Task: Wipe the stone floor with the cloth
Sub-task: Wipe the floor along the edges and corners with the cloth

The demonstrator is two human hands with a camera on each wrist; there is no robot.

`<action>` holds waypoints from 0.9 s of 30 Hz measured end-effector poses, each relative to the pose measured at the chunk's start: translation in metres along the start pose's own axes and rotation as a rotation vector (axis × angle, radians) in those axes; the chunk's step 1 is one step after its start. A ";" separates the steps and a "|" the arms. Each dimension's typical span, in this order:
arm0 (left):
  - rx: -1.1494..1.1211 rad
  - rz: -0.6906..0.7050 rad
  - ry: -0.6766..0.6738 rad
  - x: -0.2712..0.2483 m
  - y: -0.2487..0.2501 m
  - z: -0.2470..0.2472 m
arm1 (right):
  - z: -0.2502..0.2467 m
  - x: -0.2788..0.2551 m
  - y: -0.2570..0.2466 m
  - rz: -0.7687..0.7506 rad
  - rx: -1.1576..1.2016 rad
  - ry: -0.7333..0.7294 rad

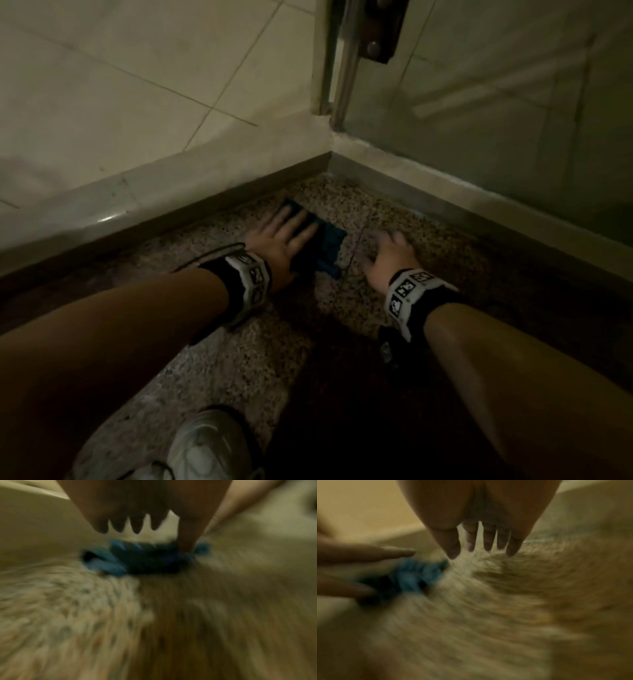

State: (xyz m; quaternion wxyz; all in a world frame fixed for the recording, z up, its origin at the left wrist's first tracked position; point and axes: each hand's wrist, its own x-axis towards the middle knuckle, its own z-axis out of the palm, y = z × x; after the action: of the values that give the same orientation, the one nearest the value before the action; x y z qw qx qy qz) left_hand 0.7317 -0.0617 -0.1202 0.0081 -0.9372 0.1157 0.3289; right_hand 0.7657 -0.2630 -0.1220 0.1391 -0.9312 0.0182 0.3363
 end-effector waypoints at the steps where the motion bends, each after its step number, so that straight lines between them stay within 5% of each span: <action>1: 0.073 0.050 -0.062 0.001 0.002 0.007 | 0.002 0.000 0.008 -0.037 -0.077 0.021; 4: 0.078 0.026 -0.147 0.008 0.005 0.016 | 0.008 0.001 0.022 -0.083 -0.137 0.019; 19: -0.071 -0.027 -0.072 0.082 0.018 -0.040 | 0.016 -0.005 0.020 -0.065 -0.167 -0.061; 27: -0.073 -0.033 -0.047 0.077 0.015 -0.024 | 0.016 -0.004 0.020 -0.051 -0.200 -0.073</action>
State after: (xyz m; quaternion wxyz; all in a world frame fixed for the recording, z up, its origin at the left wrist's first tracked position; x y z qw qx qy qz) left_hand 0.8017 -0.0944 -0.1479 -0.0180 -0.9306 0.0880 0.3548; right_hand 0.7505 -0.2779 -0.1362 0.0548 -0.9278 -0.0443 0.3664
